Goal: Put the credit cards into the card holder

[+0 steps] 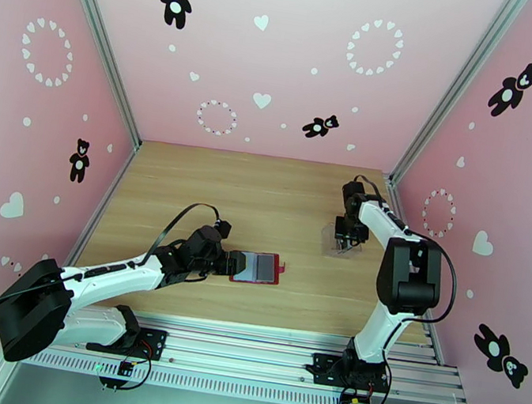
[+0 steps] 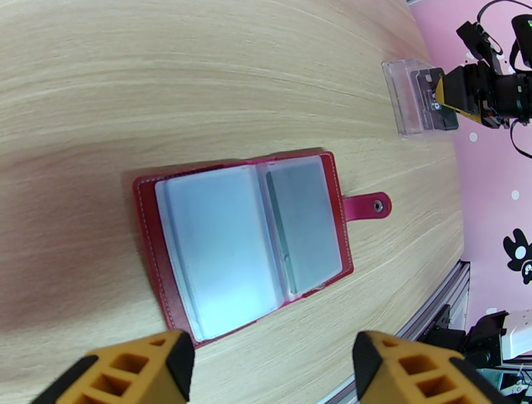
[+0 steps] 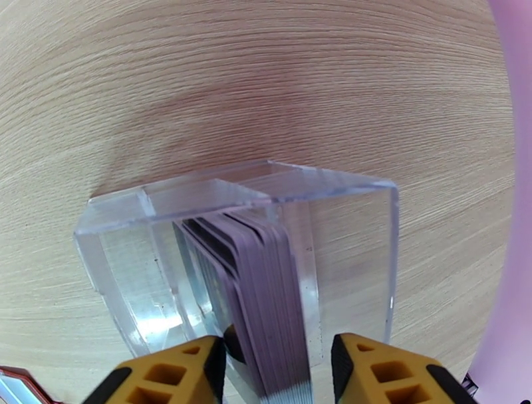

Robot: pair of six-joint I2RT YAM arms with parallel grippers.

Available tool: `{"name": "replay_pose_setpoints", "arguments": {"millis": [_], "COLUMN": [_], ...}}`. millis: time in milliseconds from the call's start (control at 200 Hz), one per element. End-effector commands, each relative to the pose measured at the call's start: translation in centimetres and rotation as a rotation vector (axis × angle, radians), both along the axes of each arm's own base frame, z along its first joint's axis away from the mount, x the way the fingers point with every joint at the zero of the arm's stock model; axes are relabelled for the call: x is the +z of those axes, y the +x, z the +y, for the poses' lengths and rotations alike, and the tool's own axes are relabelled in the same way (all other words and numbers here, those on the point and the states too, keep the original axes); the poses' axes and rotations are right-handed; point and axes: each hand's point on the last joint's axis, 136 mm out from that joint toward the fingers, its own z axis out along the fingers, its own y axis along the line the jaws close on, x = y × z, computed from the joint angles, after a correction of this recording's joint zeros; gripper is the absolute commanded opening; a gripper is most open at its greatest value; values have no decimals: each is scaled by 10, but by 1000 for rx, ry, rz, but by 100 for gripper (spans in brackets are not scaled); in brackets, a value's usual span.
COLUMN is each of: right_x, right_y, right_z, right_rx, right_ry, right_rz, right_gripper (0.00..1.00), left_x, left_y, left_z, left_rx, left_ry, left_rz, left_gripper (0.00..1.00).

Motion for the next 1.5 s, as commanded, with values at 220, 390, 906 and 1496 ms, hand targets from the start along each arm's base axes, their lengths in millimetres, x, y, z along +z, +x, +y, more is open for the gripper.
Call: {"name": "replay_pose_setpoints", "arguments": {"millis": [220,390,906,1496], "right_x": [28,22,48,101], "right_y": [-5,-6,-9,-48], "right_z": [-14,-13,3,141], "right_rx": [-41,-36,-14,219], "right_ry": [-42,-30,55,711], "right_rz": [-71,-54,-118,-295], "right_gripper": [44,32,5,0], "left_x": [0,1,3,0], "left_y": [0,-1,-2,-6], "left_z": [0,0,3,-5], "left_rx": [2,0,3,-18], "left_ry": [-17,-14,-12,-60], "left_rz": [7,6,3,16], "left_gripper": [68,68,68,67]}}
